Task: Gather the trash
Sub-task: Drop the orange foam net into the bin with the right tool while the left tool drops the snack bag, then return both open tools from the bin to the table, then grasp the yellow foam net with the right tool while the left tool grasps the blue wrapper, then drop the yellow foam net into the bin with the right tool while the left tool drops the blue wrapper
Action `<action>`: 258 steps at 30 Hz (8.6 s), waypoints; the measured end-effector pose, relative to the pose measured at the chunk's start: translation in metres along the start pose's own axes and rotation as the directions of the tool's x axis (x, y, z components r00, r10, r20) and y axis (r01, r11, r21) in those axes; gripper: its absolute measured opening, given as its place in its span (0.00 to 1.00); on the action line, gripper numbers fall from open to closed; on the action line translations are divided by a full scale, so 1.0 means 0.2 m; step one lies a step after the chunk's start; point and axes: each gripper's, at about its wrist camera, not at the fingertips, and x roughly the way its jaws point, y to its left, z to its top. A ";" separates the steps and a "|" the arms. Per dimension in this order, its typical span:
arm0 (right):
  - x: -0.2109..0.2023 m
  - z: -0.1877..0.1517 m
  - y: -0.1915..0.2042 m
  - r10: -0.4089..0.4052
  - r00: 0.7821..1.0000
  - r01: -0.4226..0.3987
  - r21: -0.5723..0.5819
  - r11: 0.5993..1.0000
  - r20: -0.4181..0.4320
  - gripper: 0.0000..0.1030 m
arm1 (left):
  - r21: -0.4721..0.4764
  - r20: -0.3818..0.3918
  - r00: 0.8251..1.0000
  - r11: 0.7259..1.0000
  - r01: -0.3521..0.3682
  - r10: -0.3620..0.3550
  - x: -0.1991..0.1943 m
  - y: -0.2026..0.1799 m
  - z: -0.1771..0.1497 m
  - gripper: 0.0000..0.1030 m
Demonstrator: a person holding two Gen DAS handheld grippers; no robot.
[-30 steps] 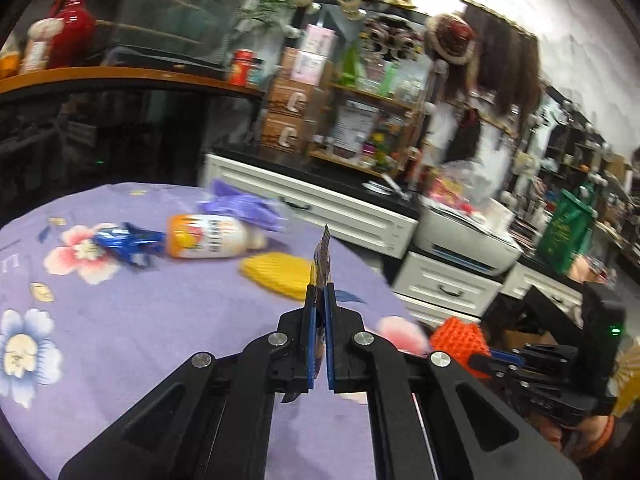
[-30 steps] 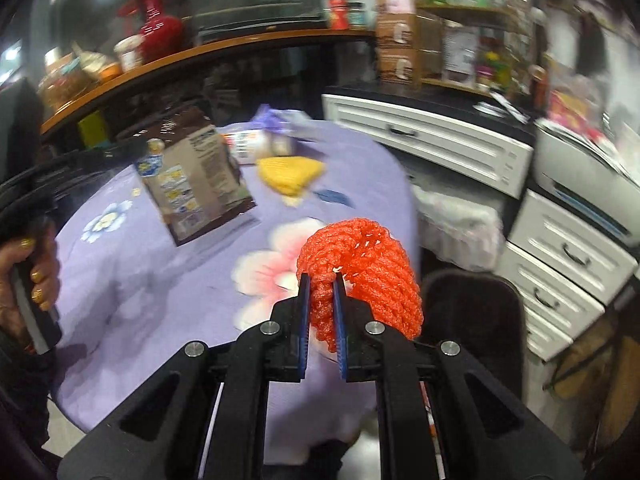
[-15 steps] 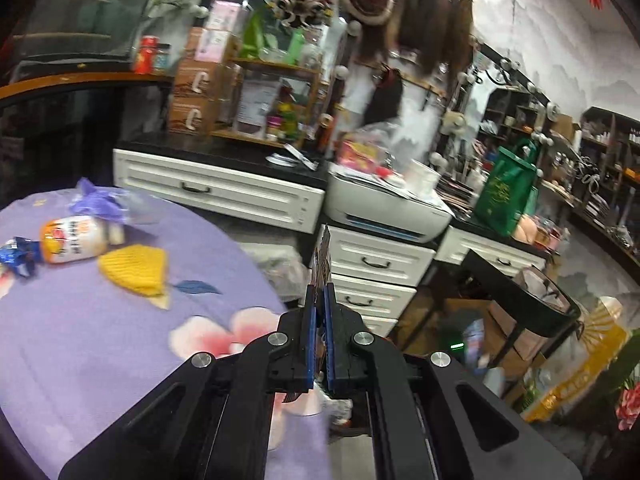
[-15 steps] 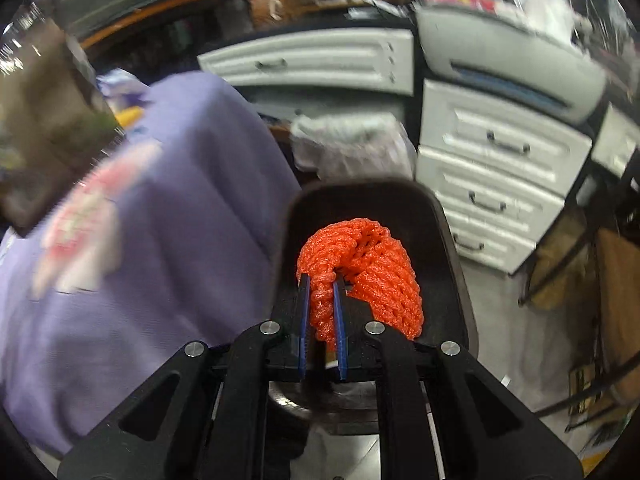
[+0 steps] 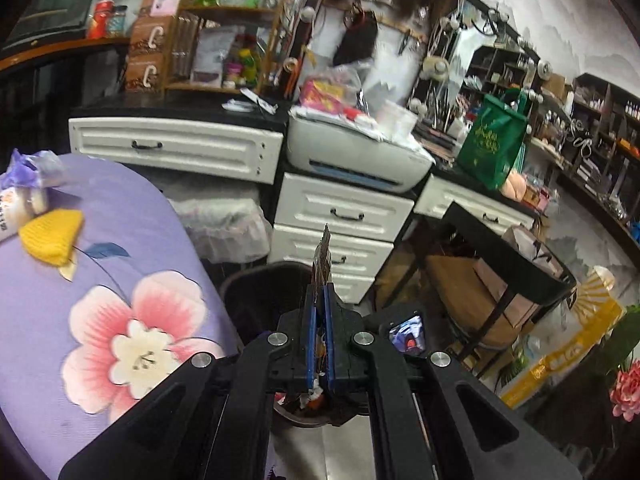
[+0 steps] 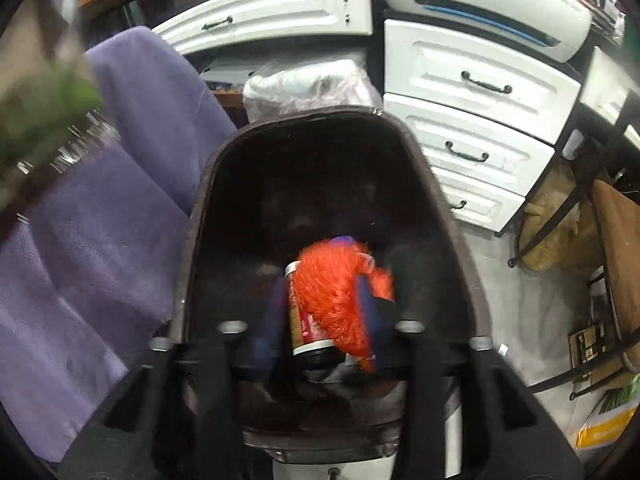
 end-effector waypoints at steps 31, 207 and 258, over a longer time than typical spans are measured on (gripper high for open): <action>-0.72 -0.22 -0.48 -0.180 0.965 0.153 0.146 0.977 0.193 0.53 | 0.087 -0.305 0.947 0.993 -0.076 0.099 0.82 -0.18 -0.24 0.04; -0.15 0.00 -0.13 0.023 0.999 -0.025 0.061 0.998 0.043 0.16 | 0.224 -0.160 0.987 0.973 0.060 -0.024 0.16 -0.21 -0.03 0.28; -0.72 -0.11 -0.51 -0.122 0.960 0.074 0.190 0.979 0.254 0.70 | 0.234 -0.368 0.925 0.972 -0.012 0.100 0.77 -0.22 -0.16 0.74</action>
